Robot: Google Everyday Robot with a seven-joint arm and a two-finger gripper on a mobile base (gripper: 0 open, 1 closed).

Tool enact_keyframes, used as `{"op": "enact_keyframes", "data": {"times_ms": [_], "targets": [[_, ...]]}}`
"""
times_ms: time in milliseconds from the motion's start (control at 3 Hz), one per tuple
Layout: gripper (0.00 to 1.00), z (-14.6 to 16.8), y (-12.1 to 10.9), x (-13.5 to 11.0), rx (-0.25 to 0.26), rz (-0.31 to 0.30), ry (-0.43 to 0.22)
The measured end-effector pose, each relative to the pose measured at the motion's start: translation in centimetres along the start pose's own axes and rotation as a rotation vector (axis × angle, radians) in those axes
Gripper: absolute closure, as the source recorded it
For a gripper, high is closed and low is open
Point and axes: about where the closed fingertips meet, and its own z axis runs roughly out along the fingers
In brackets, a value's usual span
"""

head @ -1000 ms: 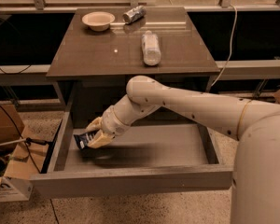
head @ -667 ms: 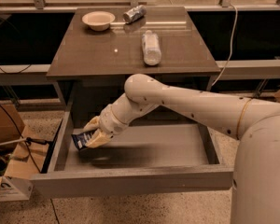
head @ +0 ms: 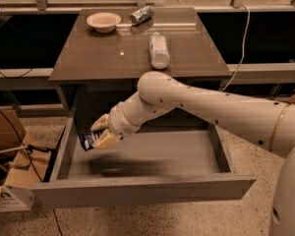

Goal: Pick rxbar blueberry from top drawer and place on counter

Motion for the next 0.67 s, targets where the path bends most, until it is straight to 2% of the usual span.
{"op": "enact_keyframes", "data": {"times_ms": [333,667], "targets": [[1.00,-3.9,-1.3,-3.4,0.079,-0.056,0.018],[1.00,-7.7,-3.8,-7.3,0.160,-0.125,0.056]]}}
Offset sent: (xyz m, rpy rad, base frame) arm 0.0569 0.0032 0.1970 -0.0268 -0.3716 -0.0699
